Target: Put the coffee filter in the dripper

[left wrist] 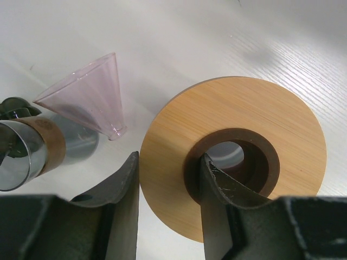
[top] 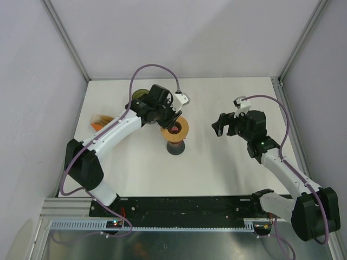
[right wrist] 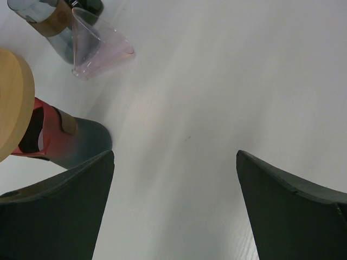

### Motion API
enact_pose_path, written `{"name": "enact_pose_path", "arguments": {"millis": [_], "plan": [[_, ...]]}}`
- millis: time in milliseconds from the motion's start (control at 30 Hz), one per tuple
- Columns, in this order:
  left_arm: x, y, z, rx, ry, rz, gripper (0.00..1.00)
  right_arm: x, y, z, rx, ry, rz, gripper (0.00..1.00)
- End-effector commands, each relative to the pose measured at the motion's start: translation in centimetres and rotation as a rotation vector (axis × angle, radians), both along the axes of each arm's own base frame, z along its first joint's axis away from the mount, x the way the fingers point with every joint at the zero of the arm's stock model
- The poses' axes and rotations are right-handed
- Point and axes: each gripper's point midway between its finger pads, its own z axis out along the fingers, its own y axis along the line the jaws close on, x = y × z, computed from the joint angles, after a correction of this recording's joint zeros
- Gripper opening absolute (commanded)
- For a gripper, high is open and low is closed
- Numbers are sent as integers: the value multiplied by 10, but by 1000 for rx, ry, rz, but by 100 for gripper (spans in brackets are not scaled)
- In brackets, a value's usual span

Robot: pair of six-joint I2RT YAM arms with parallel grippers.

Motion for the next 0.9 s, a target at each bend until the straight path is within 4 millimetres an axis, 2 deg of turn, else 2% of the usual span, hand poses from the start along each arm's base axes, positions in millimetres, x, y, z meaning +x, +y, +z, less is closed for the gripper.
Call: {"name": "enact_pose_path", "arguments": {"millis": [0, 267, 500, 533, 733, 867], "plan": [[15, -9, 8, -25, -68, 3, 0, 8, 5, 16, 2, -41, 6, 99], [7, -12, -20, -15, -2, -14, 0, 7, 8, 13, -12, -36, 14, 99], [0, -12, -30, -13, 25, -31, 3, 7, 11, 12, -13, -35, 21, 99], [-1, -13, -30, -14, 27, -37, 5, 7, 12, 12, -12, -36, 23, 99], [-4, -14, -19, -36, 9, -60, 48, 7, 17, 14, -4, -45, 34, 99], [-3, -13, -12, -37, -13, -58, 60, 7, 19, 17, 2, -54, 41, 99]]}}
